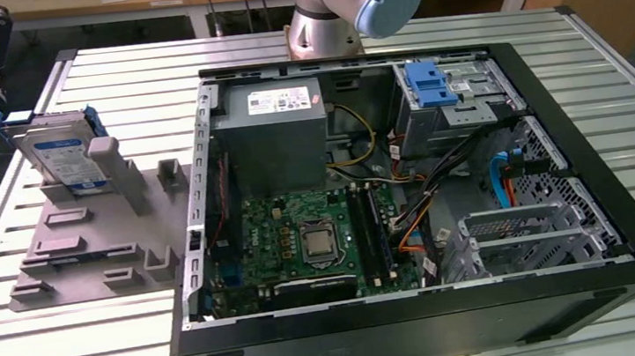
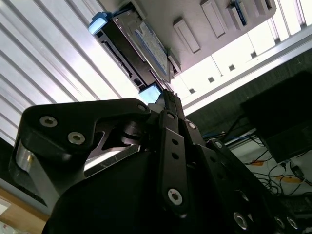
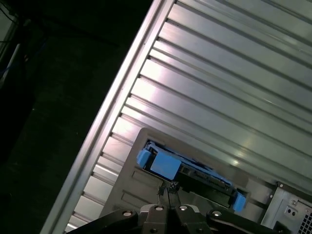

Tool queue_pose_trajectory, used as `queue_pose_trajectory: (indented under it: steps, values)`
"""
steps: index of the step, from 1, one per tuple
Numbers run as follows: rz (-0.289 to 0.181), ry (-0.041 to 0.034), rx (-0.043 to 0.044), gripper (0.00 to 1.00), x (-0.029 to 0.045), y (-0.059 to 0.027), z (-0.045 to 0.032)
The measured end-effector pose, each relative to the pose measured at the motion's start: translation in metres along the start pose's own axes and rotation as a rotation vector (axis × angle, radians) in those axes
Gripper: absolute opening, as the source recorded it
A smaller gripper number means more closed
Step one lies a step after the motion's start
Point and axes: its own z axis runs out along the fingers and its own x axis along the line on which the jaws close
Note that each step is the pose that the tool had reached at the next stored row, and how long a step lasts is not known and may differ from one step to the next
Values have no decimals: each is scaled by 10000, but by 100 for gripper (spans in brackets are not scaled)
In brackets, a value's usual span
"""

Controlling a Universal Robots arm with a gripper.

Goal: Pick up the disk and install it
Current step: 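Pick up the disk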

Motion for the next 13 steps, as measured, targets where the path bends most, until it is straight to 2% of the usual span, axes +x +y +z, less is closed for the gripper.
queue_pose_trajectory:
  steps: [13]
  values:
    - [-482,21,-9,11,0,0,0]
